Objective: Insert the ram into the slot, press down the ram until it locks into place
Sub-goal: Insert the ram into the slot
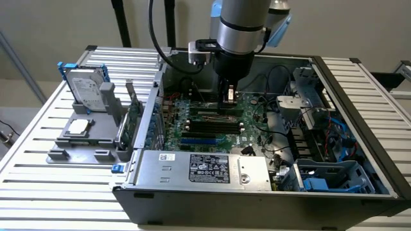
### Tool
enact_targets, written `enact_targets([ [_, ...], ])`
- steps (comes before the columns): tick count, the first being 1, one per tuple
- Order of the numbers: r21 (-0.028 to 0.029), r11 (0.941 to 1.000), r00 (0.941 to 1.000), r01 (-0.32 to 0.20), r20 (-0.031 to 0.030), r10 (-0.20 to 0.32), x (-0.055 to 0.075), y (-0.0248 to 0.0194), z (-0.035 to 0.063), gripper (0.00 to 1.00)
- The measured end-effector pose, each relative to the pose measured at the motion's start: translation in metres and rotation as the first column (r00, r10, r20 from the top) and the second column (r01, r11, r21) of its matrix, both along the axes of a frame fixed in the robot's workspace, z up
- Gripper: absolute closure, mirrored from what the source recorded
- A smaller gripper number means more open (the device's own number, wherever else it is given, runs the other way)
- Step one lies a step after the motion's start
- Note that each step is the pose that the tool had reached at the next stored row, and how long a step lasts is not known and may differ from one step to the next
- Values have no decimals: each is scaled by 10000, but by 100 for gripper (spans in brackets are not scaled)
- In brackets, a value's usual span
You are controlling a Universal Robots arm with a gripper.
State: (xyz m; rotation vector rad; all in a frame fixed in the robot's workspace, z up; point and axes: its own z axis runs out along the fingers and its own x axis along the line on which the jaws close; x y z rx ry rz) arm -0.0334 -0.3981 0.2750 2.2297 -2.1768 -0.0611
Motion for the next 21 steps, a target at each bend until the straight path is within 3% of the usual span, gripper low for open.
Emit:
enact_targets([
  [13,-20,9998,9998,214,1,-214,18,0,-236,87],
  [21,-77,9997,9998,214,-1,-214,25,0,-330,87],
])
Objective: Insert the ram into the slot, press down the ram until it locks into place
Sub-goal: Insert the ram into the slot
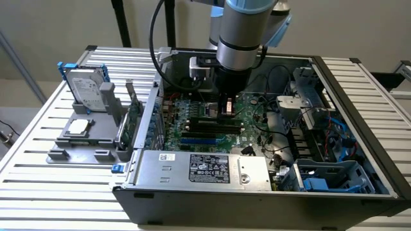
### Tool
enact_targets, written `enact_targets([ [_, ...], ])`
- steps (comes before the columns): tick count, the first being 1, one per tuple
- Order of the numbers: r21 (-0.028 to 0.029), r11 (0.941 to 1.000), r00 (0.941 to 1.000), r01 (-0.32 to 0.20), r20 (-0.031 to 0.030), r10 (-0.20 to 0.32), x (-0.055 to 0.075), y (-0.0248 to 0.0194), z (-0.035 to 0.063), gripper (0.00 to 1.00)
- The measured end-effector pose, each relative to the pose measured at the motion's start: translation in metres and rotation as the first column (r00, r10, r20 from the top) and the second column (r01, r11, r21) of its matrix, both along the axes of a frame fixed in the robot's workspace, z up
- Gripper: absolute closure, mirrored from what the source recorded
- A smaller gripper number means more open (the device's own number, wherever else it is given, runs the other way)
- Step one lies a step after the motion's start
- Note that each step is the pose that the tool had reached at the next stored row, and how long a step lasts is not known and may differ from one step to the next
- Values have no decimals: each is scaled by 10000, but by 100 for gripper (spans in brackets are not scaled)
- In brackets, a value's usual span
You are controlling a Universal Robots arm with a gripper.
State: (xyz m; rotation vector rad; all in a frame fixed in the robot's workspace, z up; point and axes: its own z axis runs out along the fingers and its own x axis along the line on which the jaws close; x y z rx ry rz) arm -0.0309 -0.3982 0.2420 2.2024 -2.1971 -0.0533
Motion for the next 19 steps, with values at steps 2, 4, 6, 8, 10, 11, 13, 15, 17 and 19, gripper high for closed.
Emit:
enact_targets([
  [2,-16,10000,10000,0,-1,0,0,0,-1,87],
  [4,-24,10000,10000,0,2,0,1,0,-11,87],
  [6,-44,10000,10000,0,1,0,0,0,-22,87],
  [8,-65,10000,10000,0,1,0,0,1,-34,87],
  [10,-83,10000,10000,0,1,0,0,0,-42,87],
  [11,-90,10000,10000,0,0,0,0,0,-43,87],
  [13,-91,10000,10000,1,0,-1,0,0,-48,87],
  [15,-90,10000,10000,0,1,0,0,0,-51,87],
  [17,-89,10000,10000,0,1,0,0,-1,-55,87],
  [19,-89,10000,10000,2,2,-2,0,-1,-62,87],
])
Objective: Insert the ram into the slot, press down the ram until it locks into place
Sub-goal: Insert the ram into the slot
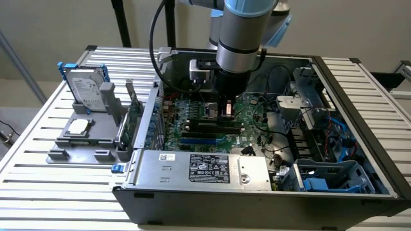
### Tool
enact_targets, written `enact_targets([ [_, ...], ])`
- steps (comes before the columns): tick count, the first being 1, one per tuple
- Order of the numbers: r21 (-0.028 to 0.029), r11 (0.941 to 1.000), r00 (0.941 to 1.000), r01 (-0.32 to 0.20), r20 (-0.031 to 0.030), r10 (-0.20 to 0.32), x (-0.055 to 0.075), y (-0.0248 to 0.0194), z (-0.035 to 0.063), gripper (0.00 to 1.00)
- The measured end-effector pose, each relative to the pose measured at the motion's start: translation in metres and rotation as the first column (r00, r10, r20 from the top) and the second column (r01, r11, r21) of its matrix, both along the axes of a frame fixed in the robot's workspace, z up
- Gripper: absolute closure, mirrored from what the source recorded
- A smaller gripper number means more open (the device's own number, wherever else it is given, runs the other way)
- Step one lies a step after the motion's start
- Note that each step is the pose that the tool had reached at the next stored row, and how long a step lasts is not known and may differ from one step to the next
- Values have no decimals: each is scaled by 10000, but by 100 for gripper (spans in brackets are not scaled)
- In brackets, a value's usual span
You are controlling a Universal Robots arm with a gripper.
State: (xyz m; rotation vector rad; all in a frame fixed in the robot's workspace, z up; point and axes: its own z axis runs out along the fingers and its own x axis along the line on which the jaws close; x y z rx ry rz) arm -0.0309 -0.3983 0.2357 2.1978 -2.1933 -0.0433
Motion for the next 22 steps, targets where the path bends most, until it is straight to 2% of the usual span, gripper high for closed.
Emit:
enact_targets([
  [6,-2,10000,10000,-2,1,2,1,-1,-17,87],
  [18,-1,10000,10000,-1,71,1,-11,-4,-37,87],
  [22,1,10000,10000,-1,78,1,-13,-4,-49,87],
])
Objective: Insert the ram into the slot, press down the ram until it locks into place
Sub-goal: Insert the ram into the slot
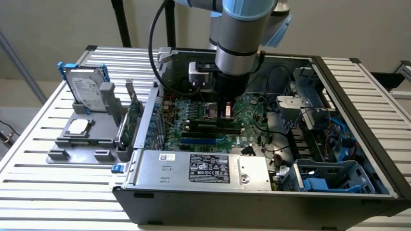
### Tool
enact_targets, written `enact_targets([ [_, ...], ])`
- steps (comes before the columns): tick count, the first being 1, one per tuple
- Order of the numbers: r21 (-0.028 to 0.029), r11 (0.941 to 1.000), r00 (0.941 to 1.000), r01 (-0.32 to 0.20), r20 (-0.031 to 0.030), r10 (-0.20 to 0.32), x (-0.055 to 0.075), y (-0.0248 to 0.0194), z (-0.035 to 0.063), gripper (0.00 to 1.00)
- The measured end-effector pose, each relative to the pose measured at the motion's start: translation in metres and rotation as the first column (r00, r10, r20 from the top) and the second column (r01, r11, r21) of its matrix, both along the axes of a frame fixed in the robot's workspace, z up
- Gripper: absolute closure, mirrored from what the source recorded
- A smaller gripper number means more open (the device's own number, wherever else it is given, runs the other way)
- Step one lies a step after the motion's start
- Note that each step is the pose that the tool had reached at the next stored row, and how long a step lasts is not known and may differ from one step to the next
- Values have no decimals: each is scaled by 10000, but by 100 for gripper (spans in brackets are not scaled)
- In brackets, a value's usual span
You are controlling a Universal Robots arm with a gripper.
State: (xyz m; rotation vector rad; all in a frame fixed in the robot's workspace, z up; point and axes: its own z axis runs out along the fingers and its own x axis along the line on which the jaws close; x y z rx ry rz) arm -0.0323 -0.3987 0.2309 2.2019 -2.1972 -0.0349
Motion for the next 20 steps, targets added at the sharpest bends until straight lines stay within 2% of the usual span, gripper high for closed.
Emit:
enact_targets([
  [20,-2,10000,10000,0,1,0,-4,11,-51,87],
])
